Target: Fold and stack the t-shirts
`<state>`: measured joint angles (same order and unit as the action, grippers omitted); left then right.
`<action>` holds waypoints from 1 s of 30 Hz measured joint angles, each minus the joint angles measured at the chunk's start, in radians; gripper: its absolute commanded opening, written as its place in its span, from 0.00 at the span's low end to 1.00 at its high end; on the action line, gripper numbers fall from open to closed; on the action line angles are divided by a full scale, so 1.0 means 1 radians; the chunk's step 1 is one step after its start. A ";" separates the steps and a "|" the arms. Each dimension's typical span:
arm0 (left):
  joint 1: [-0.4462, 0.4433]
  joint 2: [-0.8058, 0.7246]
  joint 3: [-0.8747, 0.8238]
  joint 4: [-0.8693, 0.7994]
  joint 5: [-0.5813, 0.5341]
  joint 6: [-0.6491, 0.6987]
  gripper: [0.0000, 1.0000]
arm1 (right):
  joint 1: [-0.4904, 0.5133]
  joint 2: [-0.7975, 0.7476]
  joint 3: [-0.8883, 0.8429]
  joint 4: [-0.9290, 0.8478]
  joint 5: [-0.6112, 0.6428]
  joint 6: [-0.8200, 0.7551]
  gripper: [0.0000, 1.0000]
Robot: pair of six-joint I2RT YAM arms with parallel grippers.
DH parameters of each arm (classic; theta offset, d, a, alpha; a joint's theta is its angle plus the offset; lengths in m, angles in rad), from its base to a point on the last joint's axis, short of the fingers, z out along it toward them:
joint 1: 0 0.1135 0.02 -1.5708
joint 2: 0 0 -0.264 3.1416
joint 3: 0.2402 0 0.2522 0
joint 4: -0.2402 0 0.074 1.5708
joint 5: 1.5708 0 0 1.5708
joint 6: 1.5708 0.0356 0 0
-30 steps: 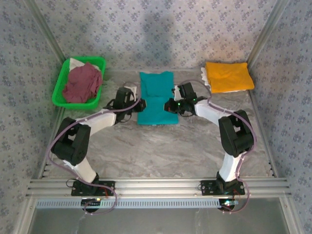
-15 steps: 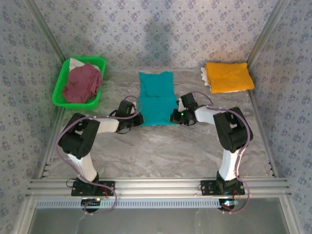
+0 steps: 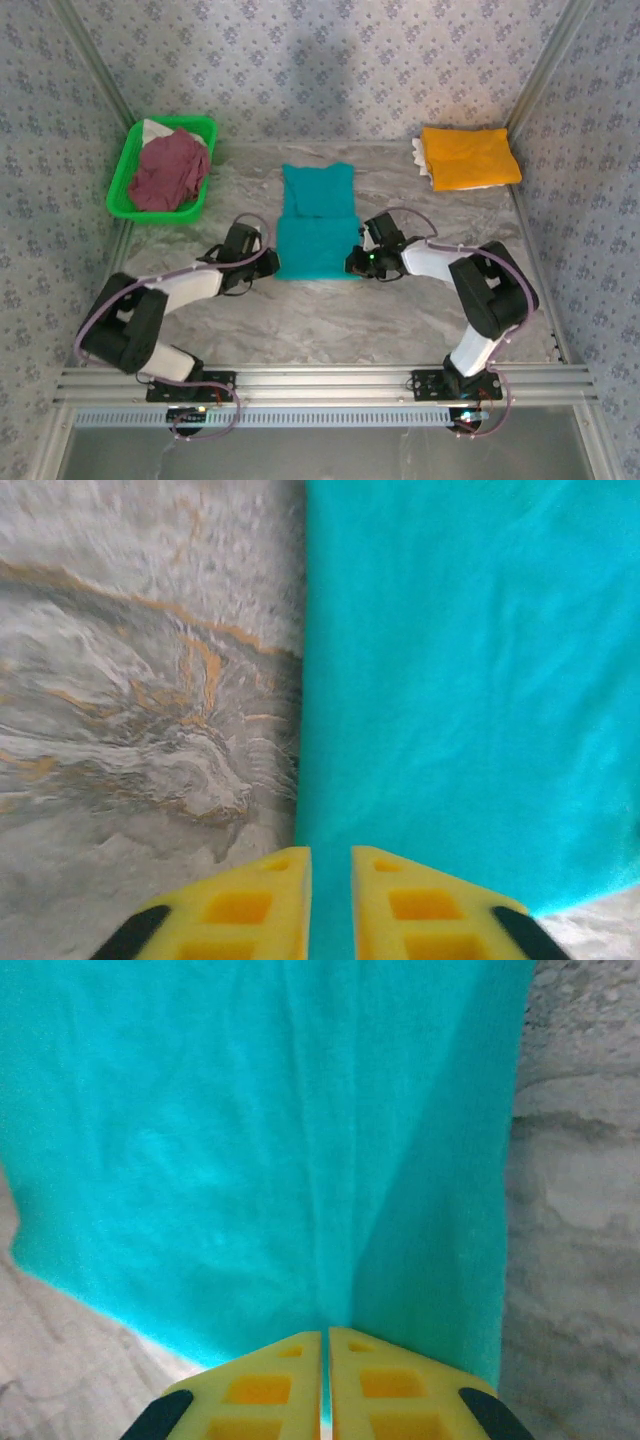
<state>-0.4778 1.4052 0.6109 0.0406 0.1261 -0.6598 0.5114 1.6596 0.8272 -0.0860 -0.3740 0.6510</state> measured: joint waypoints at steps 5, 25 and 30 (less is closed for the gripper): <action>0.006 -0.121 0.000 -0.061 -0.003 -0.021 0.38 | 0.000 -0.116 0.003 -0.023 0.036 0.015 0.20; 0.003 0.106 0.019 -0.033 0.071 -0.026 0.41 | 0.006 -0.099 0.028 -0.031 0.109 0.007 0.33; 0.003 0.129 0.039 -0.046 0.068 -0.026 0.35 | 0.006 -0.087 0.028 -0.031 0.117 0.006 0.33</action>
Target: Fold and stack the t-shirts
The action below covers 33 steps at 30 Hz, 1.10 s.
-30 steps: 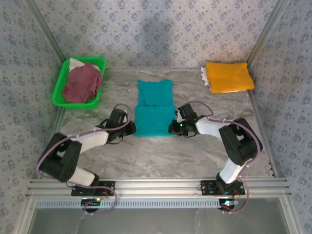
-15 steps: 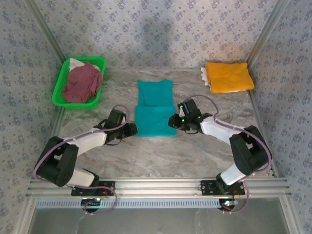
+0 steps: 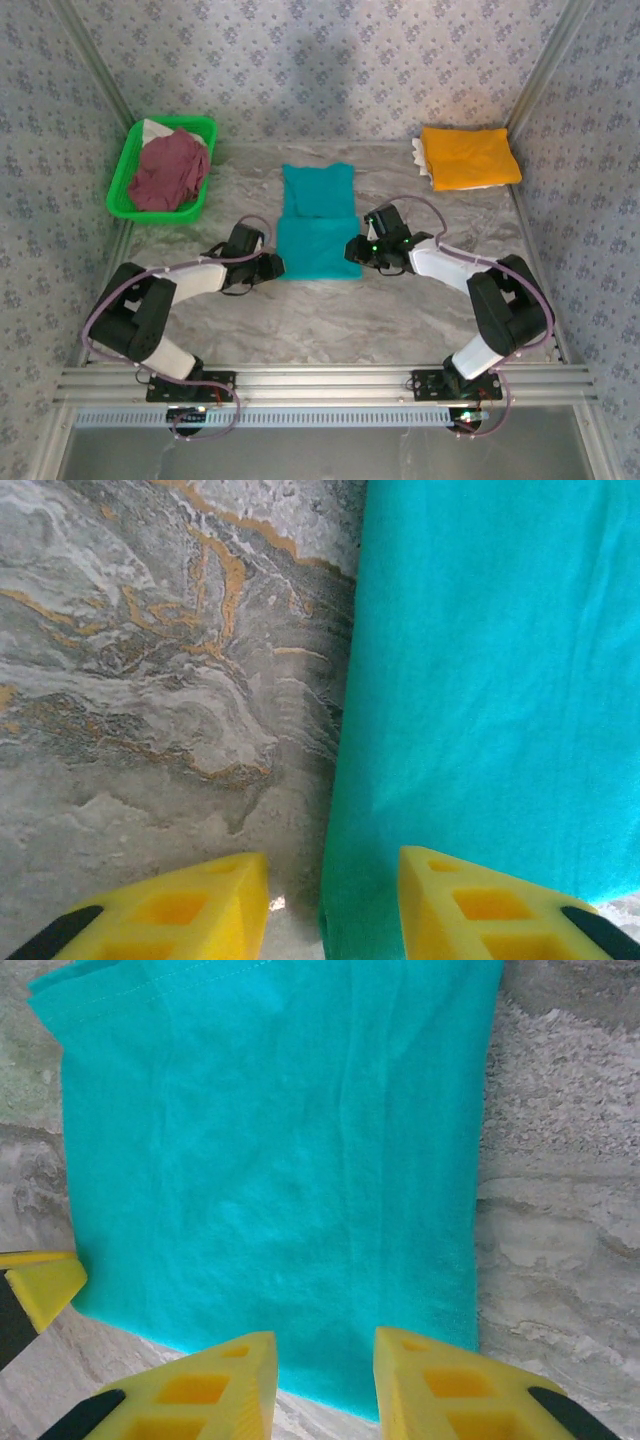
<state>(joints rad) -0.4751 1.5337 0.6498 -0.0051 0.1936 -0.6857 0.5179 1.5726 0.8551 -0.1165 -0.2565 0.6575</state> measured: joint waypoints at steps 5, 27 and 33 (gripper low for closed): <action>0.000 0.007 0.003 -0.008 -0.016 0.001 0.23 | -0.002 0.002 -0.015 0.000 0.008 0.001 0.33; -0.019 0.026 -0.018 0.085 -0.021 0.003 0.00 | -0.021 0.064 -0.045 -0.034 -0.042 0.000 0.44; -0.019 0.025 -0.019 0.088 -0.021 0.003 0.00 | -0.019 0.082 -0.026 -0.029 -0.046 0.000 0.40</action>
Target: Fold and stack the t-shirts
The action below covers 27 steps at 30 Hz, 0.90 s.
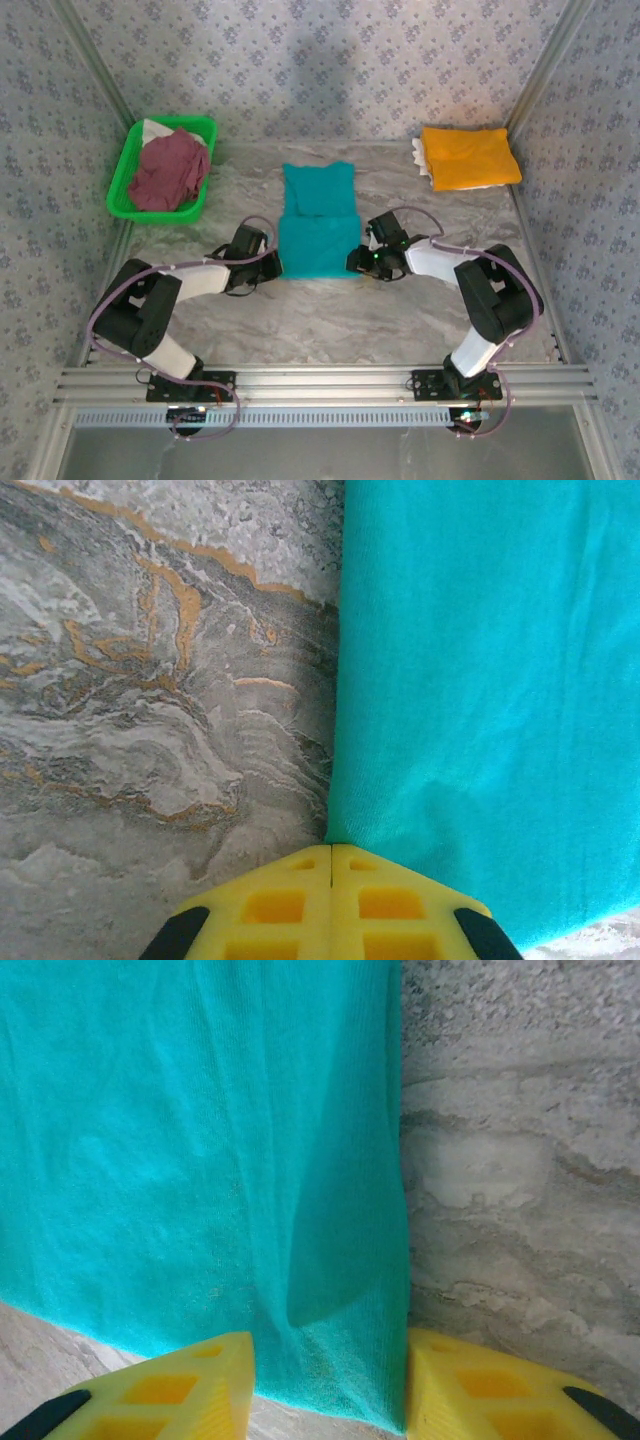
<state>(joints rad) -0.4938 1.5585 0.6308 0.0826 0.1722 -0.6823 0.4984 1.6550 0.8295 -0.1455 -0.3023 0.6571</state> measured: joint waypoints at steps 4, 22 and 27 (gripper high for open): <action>0.001 -0.001 0.000 0.000 0.000 0.000 0.00 | 0.002 0.006 0.000 -0.001 0.012 -0.016 0.19; -0.040 -0.331 -0.162 -0.124 0.007 -0.005 0.00 | 0.060 -0.208 -0.209 0.040 0.033 0.009 0.00; -0.163 -0.484 -0.227 -0.242 -0.017 -0.038 0.00 | 0.154 -0.341 -0.331 0.009 0.038 0.070 0.00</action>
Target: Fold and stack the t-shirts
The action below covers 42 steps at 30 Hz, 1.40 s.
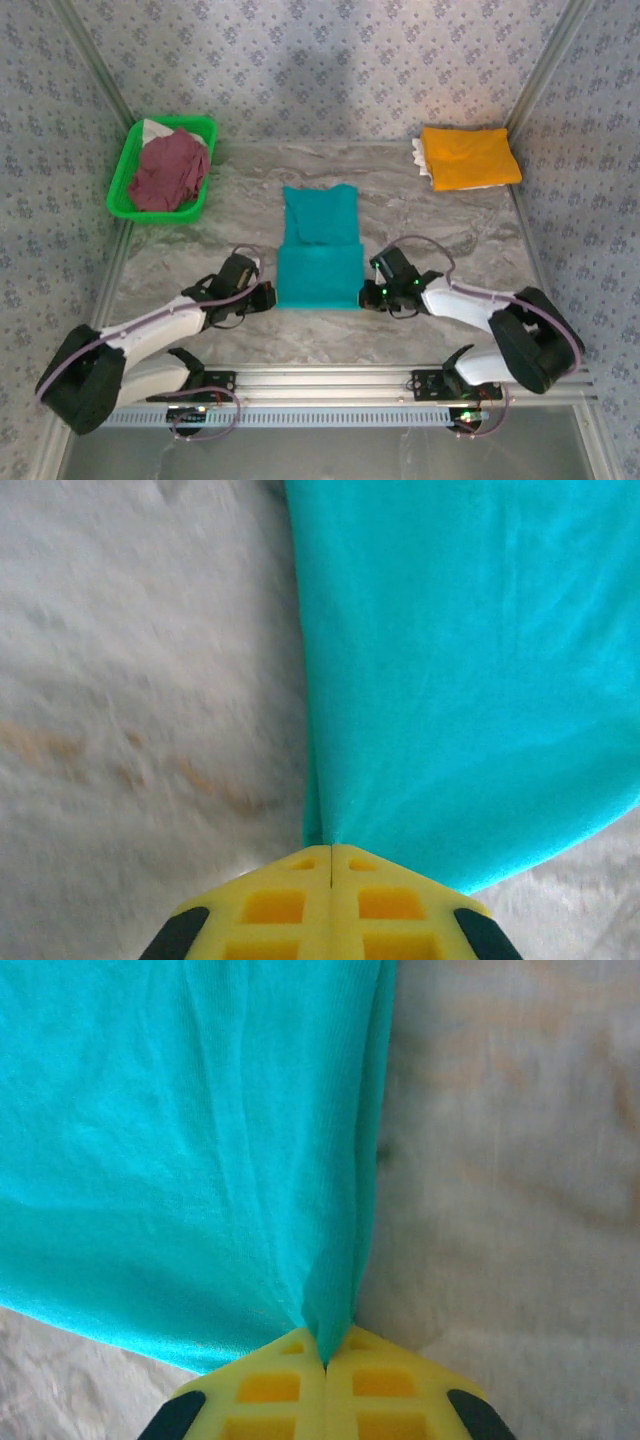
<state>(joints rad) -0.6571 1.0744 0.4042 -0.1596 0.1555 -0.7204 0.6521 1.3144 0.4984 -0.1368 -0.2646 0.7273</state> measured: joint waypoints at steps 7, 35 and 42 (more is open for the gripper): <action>-0.099 -0.211 -0.014 -0.155 -0.052 -0.062 0.00 | 0.096 -0.177 -0.074 -0.080 0.020 0.089 0.00; 0.122 0.142 0.485 -0.071 -0.081 0.148 0.00 | -0.173 0.053 0.472 -0.198 0.066 -0.120 0.00; 0.163 0.223 0.585 -0.042 -0.051 0.201 0.00 | -0.228 0.122 0.573 -0.197 0.028 -0.146 0.00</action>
<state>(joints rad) -0.4938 1.2972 0.9894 -0.2012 0.1047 -0.5190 0.4240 1.4364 1.0718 -0.3336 -0.2367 0.5816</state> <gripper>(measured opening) 0.042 0.056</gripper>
